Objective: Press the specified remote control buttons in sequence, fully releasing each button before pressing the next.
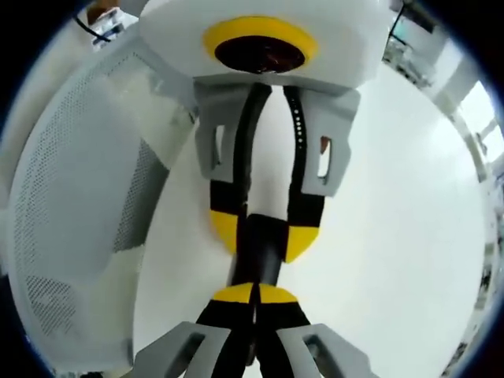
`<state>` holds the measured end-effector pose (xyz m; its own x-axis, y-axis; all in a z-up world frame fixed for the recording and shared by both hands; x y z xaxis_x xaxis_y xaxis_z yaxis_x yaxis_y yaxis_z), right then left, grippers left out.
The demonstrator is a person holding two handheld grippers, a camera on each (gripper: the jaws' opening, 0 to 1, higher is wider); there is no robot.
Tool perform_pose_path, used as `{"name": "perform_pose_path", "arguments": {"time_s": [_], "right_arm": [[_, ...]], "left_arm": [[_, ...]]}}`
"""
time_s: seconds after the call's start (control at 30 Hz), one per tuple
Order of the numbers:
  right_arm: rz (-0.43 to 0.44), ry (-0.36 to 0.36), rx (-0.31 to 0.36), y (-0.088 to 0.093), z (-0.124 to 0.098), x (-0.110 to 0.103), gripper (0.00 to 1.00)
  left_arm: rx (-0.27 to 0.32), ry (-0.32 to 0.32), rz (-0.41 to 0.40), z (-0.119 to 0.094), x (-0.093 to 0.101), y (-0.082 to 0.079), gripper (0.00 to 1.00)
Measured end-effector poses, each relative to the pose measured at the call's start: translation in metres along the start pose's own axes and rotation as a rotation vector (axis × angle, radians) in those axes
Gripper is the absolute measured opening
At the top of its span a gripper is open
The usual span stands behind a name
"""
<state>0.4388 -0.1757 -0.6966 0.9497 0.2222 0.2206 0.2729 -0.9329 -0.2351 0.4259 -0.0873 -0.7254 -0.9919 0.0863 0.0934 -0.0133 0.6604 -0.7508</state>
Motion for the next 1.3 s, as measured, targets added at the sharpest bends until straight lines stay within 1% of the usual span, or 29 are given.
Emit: {"name": "perform_pose_path", "arguments": {"time_s": [0.13,0.3,0.53,1.07,1.3], "right_arm": [[-0.001,-0.003,-0.004,0.000,0.001,0.001,0.00],[-0.022,0.003,-0.015,-0.002,0.002,0.000,0.00],[-0.008,0.002,-0.018,-0.002,0.001,0.000,0.00],[0.021,0.013,0.012,0.004,-0.002,0.002,0.00],[0.066,0.034,0.064,0.001,-0.013,0.009,0.00]], "left_arm": [[0.001,0.002,0.000,0.000,-0.001,0.000,0.23],[0.001,0.003,-0.004,0.000,-0.001,0.000,0.23],[0.000,0.000,-0.006,0.000,0.000,0.000,0.23],[-0.003,0.001,-0.005,0.001,-0.001,0.000,0.23],[-0.005,0.001,-0.005,0.001,-0.001,-0.001,0.23]]}}
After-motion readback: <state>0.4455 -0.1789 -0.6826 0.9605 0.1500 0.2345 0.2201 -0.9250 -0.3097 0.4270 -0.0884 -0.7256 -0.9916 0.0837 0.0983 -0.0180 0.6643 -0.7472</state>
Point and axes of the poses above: the point that each gripper's makers call its tool centre point, and the gripper's own axes: z roughly forward along the fingers, x roughly to its right, y roughly out of its underside, the point moved 8 cm from there along -z, roughly backward along the fingers, and after that the axes turned 15 degrees about y, right-handed, at the moved point
